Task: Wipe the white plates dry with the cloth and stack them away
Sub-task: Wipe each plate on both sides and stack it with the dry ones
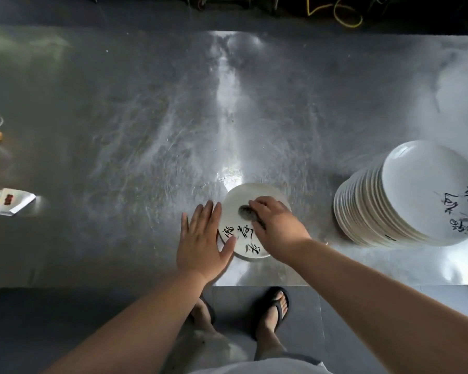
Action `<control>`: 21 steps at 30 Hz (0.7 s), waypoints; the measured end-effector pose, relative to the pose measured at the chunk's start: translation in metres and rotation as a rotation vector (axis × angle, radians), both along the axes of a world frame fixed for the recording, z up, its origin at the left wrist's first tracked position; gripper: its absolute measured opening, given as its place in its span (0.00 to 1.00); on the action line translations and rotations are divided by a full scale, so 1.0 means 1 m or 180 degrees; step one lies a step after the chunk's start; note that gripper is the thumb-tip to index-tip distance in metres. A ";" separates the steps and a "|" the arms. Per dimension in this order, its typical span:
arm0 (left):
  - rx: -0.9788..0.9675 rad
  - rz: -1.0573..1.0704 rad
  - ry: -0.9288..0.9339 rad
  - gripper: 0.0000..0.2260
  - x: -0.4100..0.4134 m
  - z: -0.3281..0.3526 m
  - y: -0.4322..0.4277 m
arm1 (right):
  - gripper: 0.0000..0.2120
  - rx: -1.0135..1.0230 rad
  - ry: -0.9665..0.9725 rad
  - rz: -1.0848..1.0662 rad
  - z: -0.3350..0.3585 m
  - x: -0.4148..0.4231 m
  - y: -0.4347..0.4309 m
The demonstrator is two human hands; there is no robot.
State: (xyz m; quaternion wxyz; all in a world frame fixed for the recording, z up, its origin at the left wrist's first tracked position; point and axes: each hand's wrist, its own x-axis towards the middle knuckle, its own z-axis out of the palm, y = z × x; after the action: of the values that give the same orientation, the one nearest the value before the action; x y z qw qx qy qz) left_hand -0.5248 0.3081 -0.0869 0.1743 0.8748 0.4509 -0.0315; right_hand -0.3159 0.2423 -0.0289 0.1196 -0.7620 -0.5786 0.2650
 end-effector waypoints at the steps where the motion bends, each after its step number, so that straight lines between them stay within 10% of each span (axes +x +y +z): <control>1: -0.0030 -0.0023 0.0036 0.36 0.001 -0.002 0.000 | 0.24 0.0037 -0.0207 0.0341 -0.008 -0.006 -0.007; 10: -0.0067 -0.0068 0.0138 0.37 0.001 -0.006 0.002 | 0.34 -0.0447 -0.1439 0.1653 -0.012 0.010 -0.009; 16: -0.0059 -0.0048 0.0206 0.37 0.001 -0.006 0.002 | 0.36 -0.0975 -0.1046 0.1138 0.000 -0.004 0.019; 21: 0.0018 -0.0090 0.0273 0.38 0.002 -0.006 -0.001 | 0.37 -0.0837 -0.0856 0.2092 -0.013 -0.008 -0.024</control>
State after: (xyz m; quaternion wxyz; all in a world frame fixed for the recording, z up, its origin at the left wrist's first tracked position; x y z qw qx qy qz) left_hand -0.5228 0.3068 -0.0932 0.1519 0.8794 0.4457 -0.0702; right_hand -0.3243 0.2187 -0.0422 -0.1477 -0.5725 -0.7638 0.2589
